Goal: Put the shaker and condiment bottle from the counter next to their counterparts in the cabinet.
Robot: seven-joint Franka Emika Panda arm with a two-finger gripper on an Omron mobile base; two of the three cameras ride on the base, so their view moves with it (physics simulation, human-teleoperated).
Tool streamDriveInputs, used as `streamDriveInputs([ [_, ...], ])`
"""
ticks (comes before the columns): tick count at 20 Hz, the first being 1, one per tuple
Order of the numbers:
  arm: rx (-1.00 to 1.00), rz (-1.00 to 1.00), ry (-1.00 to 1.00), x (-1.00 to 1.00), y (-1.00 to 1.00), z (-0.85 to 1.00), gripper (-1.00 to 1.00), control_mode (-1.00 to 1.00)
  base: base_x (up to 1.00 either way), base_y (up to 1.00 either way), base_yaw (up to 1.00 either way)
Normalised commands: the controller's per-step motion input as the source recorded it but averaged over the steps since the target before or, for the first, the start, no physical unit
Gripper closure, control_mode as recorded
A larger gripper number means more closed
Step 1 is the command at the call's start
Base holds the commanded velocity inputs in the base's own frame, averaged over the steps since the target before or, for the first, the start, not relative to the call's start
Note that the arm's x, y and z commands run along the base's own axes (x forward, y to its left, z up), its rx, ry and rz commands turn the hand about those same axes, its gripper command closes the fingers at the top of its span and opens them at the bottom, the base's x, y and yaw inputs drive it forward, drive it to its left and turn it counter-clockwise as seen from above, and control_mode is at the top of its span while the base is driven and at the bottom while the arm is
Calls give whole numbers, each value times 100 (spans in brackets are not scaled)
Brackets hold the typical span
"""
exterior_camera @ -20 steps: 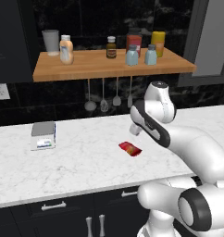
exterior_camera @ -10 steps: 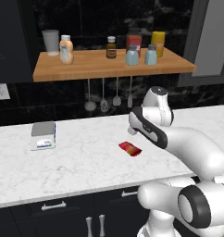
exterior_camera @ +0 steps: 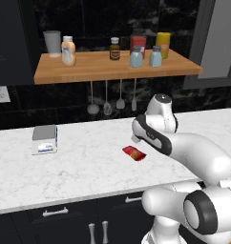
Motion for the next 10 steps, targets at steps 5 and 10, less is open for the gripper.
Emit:
streamDriveInputs([
  [5, 1, 0, 3, 1, 4, -12, -100, -100, 0, 0, 0],
  [10, 6, 0, 8, 5, 8, -17, -100, -100, 0, 0, 0],
])
